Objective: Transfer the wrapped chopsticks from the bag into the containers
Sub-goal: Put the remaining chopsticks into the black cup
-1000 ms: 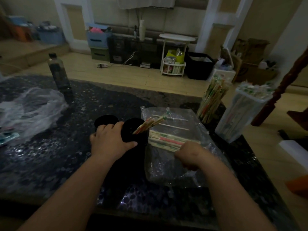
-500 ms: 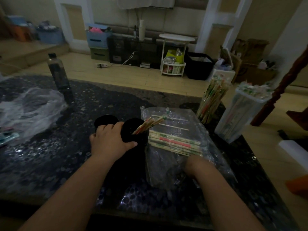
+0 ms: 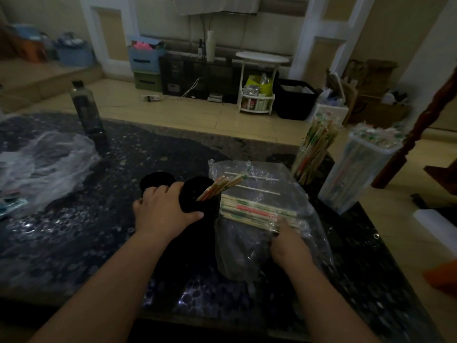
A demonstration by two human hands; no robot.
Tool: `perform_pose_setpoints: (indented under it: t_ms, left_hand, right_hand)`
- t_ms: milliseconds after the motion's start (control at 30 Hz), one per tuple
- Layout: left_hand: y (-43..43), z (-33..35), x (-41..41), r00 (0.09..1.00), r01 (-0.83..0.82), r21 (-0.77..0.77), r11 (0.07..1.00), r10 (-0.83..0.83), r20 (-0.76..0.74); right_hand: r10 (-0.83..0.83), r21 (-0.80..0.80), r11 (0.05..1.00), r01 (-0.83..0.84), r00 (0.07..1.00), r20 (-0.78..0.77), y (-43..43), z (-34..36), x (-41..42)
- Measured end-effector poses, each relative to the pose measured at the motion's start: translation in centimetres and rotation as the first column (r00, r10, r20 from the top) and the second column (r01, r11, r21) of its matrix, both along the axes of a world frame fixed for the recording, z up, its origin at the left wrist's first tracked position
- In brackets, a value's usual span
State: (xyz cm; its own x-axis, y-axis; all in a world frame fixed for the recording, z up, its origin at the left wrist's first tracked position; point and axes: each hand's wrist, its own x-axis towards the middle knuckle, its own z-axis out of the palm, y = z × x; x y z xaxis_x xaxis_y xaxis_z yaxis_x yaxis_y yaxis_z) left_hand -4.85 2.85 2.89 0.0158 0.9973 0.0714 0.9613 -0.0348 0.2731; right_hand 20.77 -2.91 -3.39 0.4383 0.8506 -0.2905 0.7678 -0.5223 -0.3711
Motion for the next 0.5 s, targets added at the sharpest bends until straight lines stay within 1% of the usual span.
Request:
perform_pose_setpoints:
  t_ms: [67,133,200,267,300,333,433,500]
  left_hand:
    - [0.1,0.0,0.0,1.000,0.001,-0.008,1.000,-0.001,0.002]
    - [0.1,0.0,0.0,1.000,0.000,-0.010,1.000,0.000,0.000]
    - [0.1,-0.1,0.0,1.000,-0.002,-0.005,1.000,0.002,0.000]
    - [0.1,-0.1,0.1,1.000,-0.001,-0.002,1.000,0.001,-0.002]
    - [0.0,-0.1,0.1,1.000,-0.001,-0.003,1.000,0.001,-0.001]
    - [0.1,-0.1,0.1,1.000,-0.001,-0.004,1.000,0.001,0.000]
    - [0.2,-0.2,0.0,1.000,-0.002,-0.003,1.000,0.002,0.009]
    - [0.3,-0.2,0.0,1.000,0.000,-0.007,1.000,0.000,0.012]
  right_hand:
    - [0.079,0.083,0.994,-0.073,0.994,-0.073,0.1,-0.4,0.0]
    - [0.133,0.147,0.982,-0.122,0.989,-0.068,0.2,-1.0,0.0]
    - [0.193,0.142,0.970,-0.198,0.980,0.049,0.3,-1.4,0.0]
    - [0.262,0.145,0.946,-0.289,0.948,0.179,0.7,-1.6,-0.1]
    - [0.286,0.140,0.937,-0.319,0.934,0.213,0.9,-1.5,-0.3]
    - [0.311,0.138,0.928,-0.346,0.924,0.224,1.2,-1.8,-0.4]
    - [0.310,0.086,0.939,-0.332,0.930,0.198,1.9,-1.9,-0.9]
    - [0.308,0.064,0.941,-0.332,0.920,0.243,2.3,-1.8,-1.0]
